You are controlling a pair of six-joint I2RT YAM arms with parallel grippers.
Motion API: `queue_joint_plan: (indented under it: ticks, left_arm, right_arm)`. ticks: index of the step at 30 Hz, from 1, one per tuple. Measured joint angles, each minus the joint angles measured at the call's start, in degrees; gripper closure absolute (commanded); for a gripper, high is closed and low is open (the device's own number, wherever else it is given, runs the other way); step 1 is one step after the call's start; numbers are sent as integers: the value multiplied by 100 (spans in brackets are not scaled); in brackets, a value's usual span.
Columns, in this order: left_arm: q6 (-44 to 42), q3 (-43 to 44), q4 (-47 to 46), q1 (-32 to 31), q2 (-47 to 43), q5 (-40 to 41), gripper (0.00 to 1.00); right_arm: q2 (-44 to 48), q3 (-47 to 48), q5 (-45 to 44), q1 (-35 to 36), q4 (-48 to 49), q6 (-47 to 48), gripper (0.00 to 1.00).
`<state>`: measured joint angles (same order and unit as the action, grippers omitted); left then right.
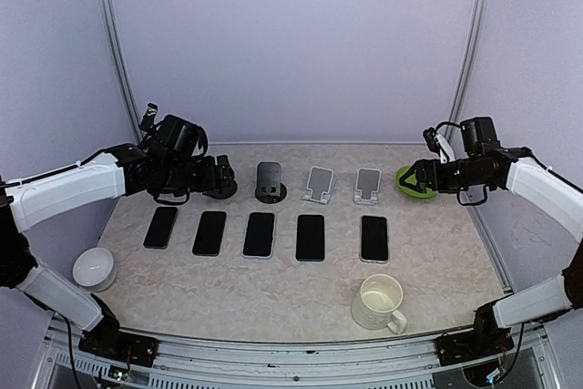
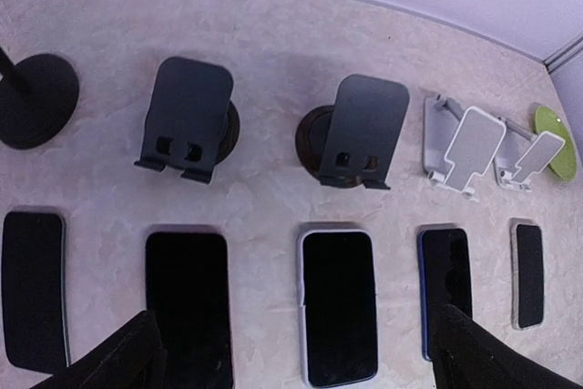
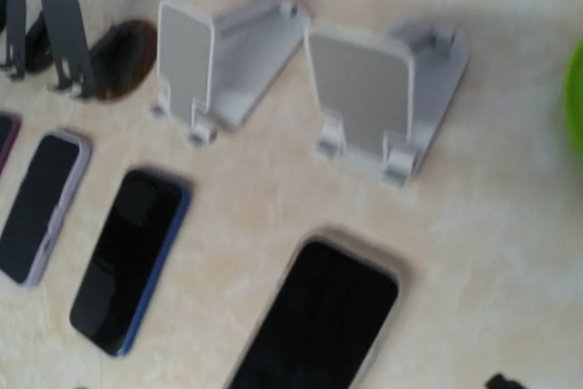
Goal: Remove the phone from the phone stand
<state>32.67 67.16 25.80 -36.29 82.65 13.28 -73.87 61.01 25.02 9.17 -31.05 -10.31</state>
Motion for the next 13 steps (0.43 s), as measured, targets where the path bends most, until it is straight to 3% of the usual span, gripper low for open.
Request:
queue_joint_plan:
  ticks: [6,13]
  left_arm:
    - [278,-973,-175,-35,-345,125,1]
    - [557,-1563,-431,-243,-555,260,1]
  right_arm:
    - [501,-1084,103,2,409,-98,5]
    - [813,-1462,111,2,737,-160,5]
